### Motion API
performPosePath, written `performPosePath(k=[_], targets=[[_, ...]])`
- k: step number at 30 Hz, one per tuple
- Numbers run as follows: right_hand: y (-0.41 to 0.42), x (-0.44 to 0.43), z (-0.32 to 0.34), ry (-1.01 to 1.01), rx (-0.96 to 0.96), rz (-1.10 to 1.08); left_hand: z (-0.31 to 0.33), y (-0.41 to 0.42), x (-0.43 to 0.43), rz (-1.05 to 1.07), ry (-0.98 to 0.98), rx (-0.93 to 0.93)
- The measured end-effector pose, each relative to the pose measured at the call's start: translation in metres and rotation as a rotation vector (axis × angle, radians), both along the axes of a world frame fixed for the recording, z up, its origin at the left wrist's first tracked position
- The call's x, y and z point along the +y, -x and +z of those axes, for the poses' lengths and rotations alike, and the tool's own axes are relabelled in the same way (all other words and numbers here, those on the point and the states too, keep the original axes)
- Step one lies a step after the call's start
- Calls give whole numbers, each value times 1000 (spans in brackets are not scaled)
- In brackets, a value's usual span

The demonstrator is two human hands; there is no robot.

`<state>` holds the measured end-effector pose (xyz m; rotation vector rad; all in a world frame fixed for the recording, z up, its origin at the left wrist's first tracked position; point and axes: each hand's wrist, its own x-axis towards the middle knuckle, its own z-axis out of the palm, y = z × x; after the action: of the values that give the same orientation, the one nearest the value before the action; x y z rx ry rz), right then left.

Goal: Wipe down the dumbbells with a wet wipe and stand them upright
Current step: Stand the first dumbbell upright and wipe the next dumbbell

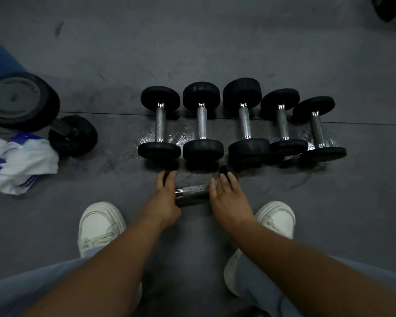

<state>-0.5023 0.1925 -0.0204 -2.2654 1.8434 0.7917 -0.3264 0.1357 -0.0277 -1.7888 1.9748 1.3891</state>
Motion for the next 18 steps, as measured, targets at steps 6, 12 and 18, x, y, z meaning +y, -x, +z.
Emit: performPosePath(k=[6,12,18], targets=[[-16,-3,4,-44,-7,-54,-4,-1,-1,-7,12,20],[-3,-16,6,3,-28,-67,-7,-1,-4,-23,50,33],[-3,-25,3,29,-61,-114,-5,-1,-4,-23,34,61]])
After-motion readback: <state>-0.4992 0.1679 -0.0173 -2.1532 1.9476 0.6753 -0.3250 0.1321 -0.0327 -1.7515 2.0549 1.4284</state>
